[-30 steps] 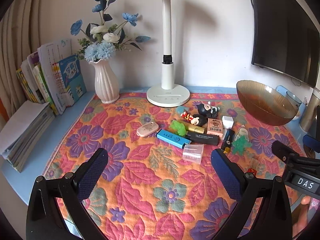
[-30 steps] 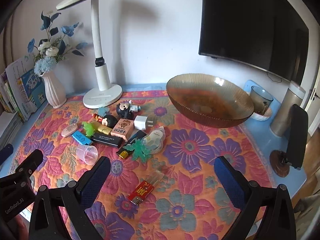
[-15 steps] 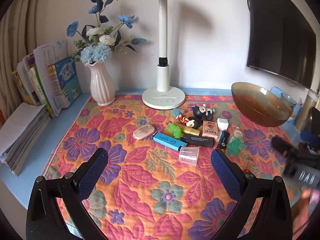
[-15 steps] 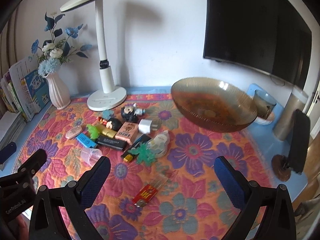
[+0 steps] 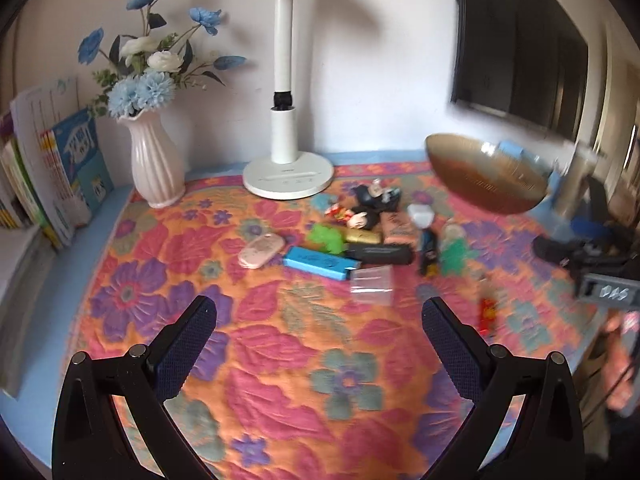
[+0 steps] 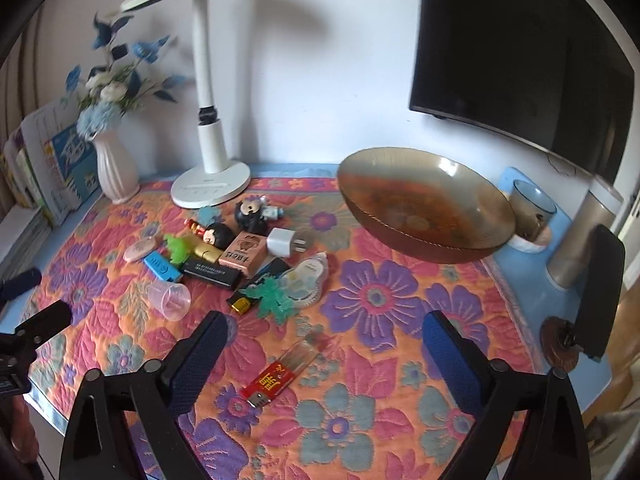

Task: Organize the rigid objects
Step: 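Grasp the pink soap case with the left tool while the right tool grasps the red lighter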

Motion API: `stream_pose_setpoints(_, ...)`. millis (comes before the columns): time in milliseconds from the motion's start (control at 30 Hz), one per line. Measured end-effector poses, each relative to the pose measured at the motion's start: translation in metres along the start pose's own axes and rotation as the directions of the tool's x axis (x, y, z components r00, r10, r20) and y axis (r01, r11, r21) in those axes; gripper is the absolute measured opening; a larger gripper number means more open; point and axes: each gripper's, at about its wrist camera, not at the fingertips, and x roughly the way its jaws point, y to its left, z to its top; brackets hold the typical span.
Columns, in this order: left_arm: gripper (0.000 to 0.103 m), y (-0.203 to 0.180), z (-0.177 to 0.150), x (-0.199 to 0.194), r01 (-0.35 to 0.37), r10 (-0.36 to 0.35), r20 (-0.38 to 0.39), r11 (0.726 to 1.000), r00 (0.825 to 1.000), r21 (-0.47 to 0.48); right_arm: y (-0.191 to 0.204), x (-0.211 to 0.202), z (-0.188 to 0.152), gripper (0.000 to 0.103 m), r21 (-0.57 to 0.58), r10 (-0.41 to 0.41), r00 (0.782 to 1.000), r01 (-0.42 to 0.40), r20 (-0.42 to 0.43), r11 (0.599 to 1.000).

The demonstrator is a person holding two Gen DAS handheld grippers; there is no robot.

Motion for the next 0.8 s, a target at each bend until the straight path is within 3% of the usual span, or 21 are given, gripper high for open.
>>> stream_pose_setpoints(200,0.102,0.037,0.019,0.039,0.029,-0.023,-0.067,0.996,0.997,0.086,0.000,0.017,0.004,0.087,-0.017,0.032,0.999,-0.033,-0.021,0.999)
stream_pose_setpoints(333,0.098,0.056,0.037,0.086,0.073,-0.046,-0.167,0.985,0.985,0.159,-0.014,0.034,-0.024,0.086,0.113,0.173,0.978,-0.161,-0.112,0.981)
stream_pose_setpoints(433,0.092,0.062,0.046,0.116,0.097,-0.054,-0.222,0.978,0.974,0.187,-0.009,0.048,-0.051,0.077,0.129,0.139,0.975,-0.117,-0.173,0.985)
stream_pose_setpoints(567,0.089,0.063,0.049,0.146,0.152,-0.083,-0.280,0.960,0.956,0.234,0.003,0.061,-0.051,0.064,0.155,0.167,0.960,-0.134,-0.223,0.979)
stream_pose_setpoints(633,0.077,0.066,0.046,0.156,0.180,-0.104,-0.312,0.957,0.944,0.227,0.011,0.065,-0.046,0.064,0.123,0.102,0.968,-0.075,-0.227,0.990)
stream_pose_setpoints(733,0.071,0.070,0.039,0.170,0.219,-0.134,-0.351,0.952,0.927,0.215,0.018,0.081,-0.046,0.055,0.140,0.081,0.957,-0.043,-0.279,0.989)
stream_pose_setpoints(800,0.070,0.071,0.039,0.170,0.236,-0.154,-0.340,0.948,0.928,0.215,0.023,0.085,-0.045,0.053,0.137,0.040,0.961,-0.003,-0.275,0.991)
